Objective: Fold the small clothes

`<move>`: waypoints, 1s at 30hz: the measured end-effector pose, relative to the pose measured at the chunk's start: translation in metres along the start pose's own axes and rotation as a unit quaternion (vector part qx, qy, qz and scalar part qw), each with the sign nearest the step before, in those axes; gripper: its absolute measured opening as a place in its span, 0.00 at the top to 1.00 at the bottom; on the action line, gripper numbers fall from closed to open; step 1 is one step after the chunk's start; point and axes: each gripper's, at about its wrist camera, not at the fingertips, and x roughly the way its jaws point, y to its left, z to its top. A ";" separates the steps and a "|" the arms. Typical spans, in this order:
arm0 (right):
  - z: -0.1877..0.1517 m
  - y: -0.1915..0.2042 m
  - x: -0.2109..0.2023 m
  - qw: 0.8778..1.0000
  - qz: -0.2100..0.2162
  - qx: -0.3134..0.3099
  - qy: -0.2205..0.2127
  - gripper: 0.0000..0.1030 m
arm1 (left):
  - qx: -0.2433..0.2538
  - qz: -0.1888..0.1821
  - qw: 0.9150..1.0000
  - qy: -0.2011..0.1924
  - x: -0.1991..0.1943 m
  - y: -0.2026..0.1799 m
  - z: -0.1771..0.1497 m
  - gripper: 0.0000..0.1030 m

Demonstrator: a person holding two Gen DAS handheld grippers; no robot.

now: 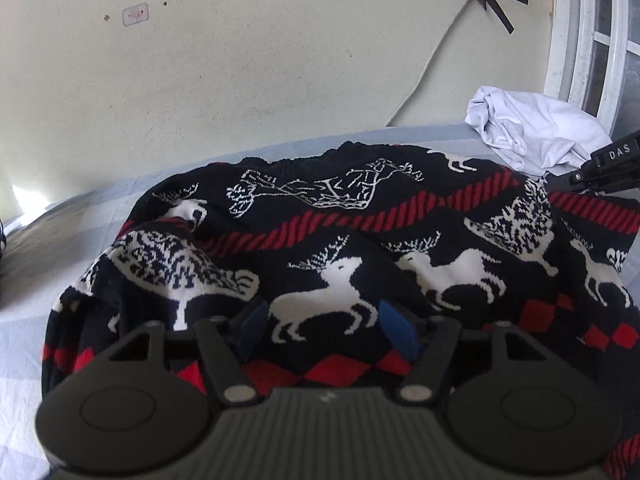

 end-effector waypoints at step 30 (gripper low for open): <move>-0.036 0.158 -0.033 0.974 0.084 -0.195 -0.073 0.69 | -0.149 0.107 0.979 -0.084 -0.161 0.145 -0.035 0.00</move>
